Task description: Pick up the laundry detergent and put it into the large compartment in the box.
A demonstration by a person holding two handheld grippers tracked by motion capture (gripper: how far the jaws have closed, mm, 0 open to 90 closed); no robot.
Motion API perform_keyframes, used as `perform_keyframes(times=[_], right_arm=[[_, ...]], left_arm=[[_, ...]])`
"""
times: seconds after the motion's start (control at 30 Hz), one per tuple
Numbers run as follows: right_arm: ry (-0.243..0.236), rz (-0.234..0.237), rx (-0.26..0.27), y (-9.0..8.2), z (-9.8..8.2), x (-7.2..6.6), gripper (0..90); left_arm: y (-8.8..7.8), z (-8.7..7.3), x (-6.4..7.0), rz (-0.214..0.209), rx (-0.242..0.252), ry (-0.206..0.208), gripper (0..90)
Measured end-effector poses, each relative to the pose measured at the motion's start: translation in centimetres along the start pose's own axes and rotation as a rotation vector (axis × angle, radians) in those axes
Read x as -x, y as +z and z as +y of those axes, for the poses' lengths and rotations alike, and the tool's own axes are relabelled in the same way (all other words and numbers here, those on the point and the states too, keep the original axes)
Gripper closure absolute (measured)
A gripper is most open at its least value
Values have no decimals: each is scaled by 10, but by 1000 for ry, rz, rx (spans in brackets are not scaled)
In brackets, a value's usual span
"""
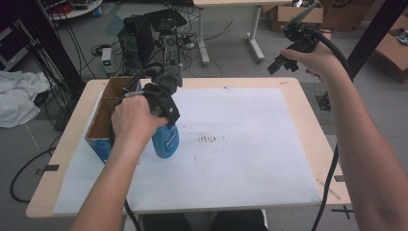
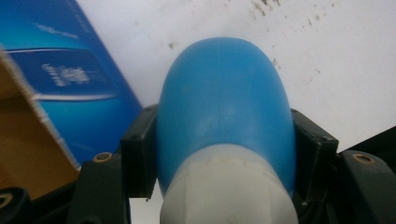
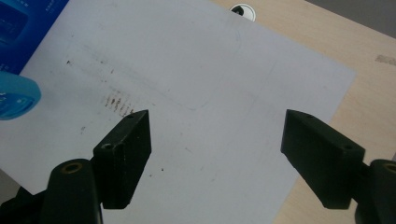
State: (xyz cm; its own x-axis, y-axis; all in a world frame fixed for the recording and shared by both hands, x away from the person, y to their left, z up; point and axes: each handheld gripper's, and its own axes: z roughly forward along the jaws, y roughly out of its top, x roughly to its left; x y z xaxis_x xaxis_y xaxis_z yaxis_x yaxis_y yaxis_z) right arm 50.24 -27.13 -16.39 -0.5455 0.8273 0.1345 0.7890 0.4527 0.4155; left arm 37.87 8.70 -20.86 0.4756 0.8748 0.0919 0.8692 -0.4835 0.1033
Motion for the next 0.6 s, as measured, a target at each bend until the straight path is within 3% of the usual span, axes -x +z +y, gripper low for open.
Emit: perform_keyframes(times=[0.23,0.43,0.6], right_arm=[[-4,2,1,0,1,-1,248],[-1,0,-1,1,2,0,248],[-3,-2,-4,2,3,0,248]], left_arm=[[-36,-3,-18,10,30,-72,382],[-66,-6,-41,-11,54,-168,383],[-82,-7,-57,10,51,-254,383]])
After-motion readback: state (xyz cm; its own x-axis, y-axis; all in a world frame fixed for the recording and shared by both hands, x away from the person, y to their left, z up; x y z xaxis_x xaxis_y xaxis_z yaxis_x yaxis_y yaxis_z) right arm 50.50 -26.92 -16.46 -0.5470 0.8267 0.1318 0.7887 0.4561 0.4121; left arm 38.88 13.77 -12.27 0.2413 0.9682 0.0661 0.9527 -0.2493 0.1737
